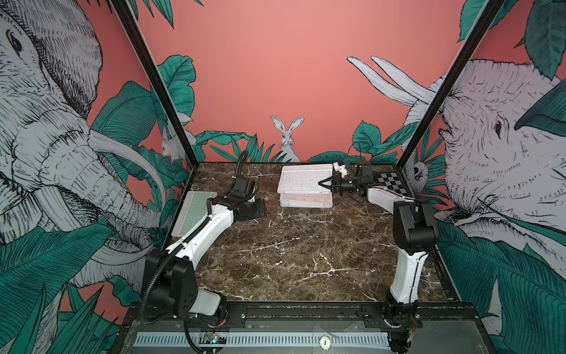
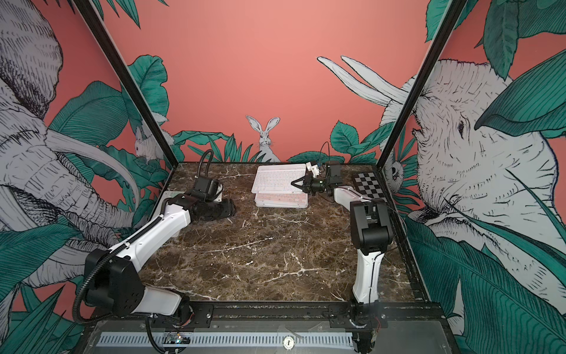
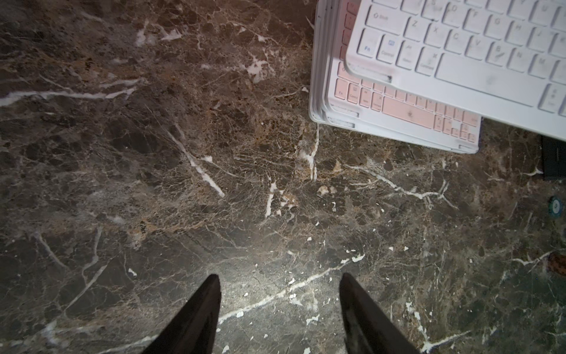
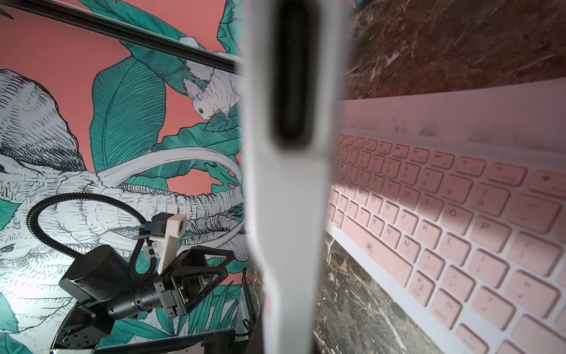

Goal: Stack the numeric keypads
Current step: Place the numeric keypad at the numeric keypad.

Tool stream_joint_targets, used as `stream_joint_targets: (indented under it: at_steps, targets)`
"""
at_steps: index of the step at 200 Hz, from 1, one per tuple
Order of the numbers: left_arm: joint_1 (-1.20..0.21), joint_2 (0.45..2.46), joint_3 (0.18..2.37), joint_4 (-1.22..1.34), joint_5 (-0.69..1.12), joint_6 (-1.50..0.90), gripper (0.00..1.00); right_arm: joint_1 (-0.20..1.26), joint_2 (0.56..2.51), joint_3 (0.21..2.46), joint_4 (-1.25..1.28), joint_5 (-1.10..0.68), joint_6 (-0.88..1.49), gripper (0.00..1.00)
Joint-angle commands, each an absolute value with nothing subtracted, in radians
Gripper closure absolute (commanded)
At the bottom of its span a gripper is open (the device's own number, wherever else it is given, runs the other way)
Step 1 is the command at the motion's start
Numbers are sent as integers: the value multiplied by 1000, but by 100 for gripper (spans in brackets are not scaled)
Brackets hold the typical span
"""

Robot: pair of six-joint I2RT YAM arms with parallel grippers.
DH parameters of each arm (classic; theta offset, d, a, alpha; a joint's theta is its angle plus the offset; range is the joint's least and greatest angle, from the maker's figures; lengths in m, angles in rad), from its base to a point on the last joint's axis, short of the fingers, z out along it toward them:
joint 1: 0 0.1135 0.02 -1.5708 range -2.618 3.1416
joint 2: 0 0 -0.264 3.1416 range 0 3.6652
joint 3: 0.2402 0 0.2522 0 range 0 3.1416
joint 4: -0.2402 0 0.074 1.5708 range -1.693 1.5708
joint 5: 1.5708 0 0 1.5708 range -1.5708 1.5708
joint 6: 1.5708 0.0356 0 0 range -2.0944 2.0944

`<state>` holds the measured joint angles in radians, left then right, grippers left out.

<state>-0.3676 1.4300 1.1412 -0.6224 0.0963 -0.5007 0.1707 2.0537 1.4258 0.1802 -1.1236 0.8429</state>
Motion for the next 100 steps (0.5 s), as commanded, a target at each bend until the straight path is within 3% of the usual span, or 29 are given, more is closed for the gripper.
stream_joint_targets:
  at_steps: [1,100]
  targets:
    - [-364,1431,1167,-636,88,-500,36,169,2089,1487,267,-1234,841,100]
    - [-364,1456,1155,-637,92,-501,36,132,2211,1517,272,-1311,865,100]
